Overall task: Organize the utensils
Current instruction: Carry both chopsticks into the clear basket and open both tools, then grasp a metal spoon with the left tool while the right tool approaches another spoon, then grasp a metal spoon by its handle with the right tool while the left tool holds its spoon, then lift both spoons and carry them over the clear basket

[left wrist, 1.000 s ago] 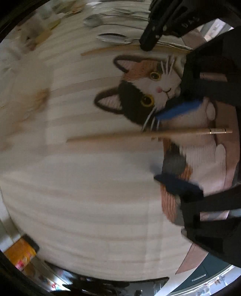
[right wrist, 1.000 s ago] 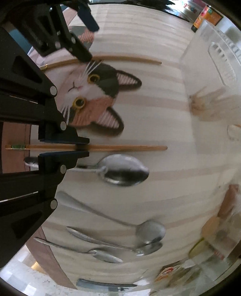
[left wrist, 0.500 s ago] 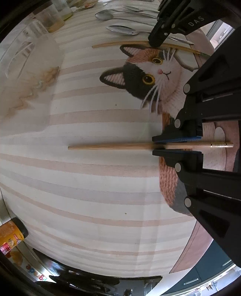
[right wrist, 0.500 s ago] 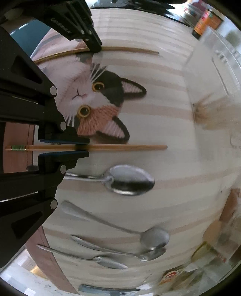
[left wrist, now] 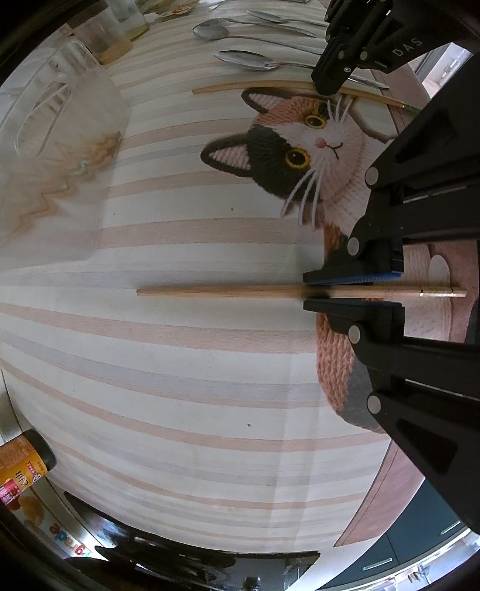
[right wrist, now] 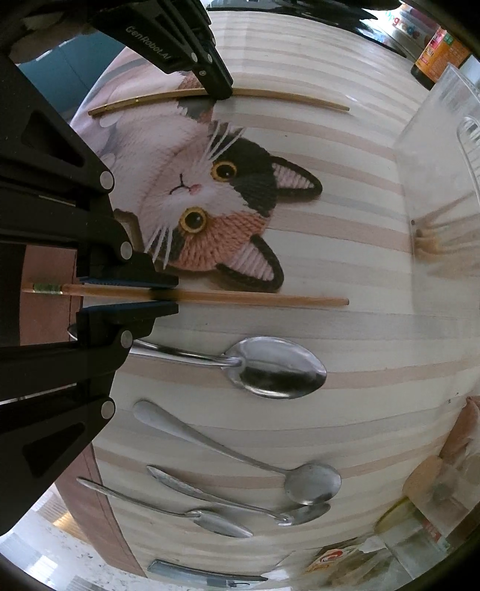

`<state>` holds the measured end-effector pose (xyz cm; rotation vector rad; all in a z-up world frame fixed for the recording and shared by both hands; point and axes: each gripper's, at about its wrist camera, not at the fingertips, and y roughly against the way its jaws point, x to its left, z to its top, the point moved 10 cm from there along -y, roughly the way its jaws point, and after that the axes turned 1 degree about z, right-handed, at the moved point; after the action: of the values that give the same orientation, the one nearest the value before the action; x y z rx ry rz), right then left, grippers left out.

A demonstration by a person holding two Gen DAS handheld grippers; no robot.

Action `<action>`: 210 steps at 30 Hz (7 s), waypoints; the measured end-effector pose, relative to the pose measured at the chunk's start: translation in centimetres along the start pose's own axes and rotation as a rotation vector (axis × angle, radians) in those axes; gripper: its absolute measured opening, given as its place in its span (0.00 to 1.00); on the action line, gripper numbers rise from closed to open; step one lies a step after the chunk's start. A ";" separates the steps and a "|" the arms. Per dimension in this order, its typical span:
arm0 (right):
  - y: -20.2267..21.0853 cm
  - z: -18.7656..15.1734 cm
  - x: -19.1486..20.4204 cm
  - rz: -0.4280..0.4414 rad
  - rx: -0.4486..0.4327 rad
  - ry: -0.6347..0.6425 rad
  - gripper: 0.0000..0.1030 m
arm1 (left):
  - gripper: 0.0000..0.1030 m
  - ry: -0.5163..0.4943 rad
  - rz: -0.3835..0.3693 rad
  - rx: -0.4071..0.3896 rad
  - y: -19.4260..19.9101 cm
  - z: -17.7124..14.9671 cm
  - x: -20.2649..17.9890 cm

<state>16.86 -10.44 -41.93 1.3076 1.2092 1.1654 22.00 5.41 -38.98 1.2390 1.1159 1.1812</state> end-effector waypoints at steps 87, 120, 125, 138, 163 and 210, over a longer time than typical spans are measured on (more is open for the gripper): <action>21.9 22.1 -5.6 0.142 -0.401 -0.131 0.54 | 1.00 0.050 0.052 -0.472 20.4 19.7 -1.3; 8.4 -2.0 -23.1 0.209 -0.220 -0.522 0.29 | 0.04 -0.257 0.016 0.006 0.5 -1.5 -22.9; 8.0 -1.7 -22.5 0.226 -0.212 -0.494 0.29 | 0.04 -0.201 0.056 0.001 0.6 -0.5 -19.4; 4.9 0.3 -19.1 -0.045 -0.137 -0.214 0.08 | 0.04 -0.106 0.066 0.012 1.2 0.6 -14.2; 6.1 -1.4 -22.0 0.051 -0.186 -0.373 0.00 | 0.00 -0.040 -0.033 -0.031 4.3 2.4 -11.2; 7.4 -1.0 -22.5 0.018 -0.193 -0.430 0.02 | 0.04 -0.140 0.026 -0.082 6.2 2.1 -13.0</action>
<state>15.30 -33.10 -35.24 1.3362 0.7551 0.9249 22.81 -7.84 -32.99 1.2565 0.9418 1.1300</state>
